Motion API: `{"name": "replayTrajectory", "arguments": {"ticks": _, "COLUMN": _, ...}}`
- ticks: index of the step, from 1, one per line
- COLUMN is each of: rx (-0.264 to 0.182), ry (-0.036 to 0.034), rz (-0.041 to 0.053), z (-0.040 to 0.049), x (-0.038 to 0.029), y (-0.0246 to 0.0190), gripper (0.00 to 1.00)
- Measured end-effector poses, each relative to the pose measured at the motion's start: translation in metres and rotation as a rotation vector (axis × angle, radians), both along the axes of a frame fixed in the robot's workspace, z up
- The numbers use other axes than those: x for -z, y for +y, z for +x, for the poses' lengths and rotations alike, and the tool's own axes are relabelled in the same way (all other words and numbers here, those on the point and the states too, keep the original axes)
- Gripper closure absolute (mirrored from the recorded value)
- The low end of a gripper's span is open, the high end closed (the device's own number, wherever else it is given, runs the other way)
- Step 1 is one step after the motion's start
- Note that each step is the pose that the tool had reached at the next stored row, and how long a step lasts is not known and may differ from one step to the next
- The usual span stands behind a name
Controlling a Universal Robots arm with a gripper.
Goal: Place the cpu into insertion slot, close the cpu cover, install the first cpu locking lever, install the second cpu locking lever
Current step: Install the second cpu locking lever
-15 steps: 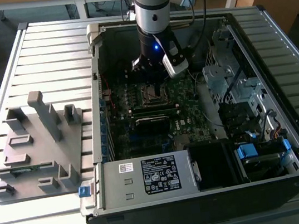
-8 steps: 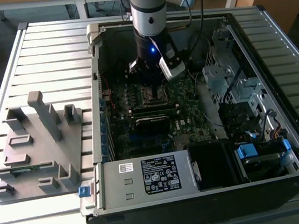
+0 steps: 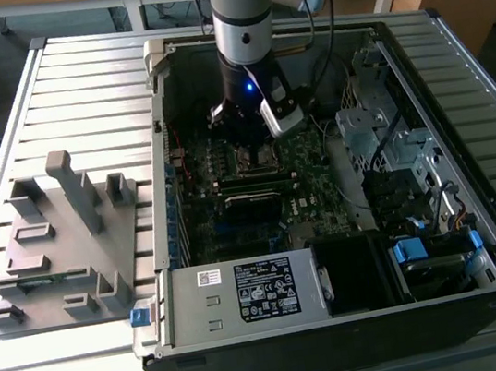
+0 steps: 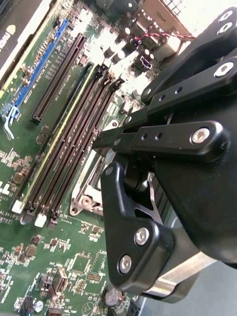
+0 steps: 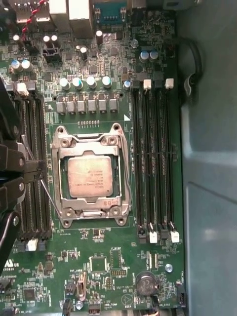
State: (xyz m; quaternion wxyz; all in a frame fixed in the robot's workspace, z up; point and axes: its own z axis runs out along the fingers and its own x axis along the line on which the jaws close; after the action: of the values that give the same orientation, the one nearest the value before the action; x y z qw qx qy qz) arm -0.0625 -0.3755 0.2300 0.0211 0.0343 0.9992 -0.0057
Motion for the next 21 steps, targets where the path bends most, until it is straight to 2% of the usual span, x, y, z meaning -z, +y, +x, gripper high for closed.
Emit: {"name": "replayTrajectory", "arguments": {"ticks": 21, "rx": -0.001, "ry": 0.0001, "rz": -0.0025, "z": -0.0048, "x": 0.0015, "y": -0.0005, "gripper": 0.9}}
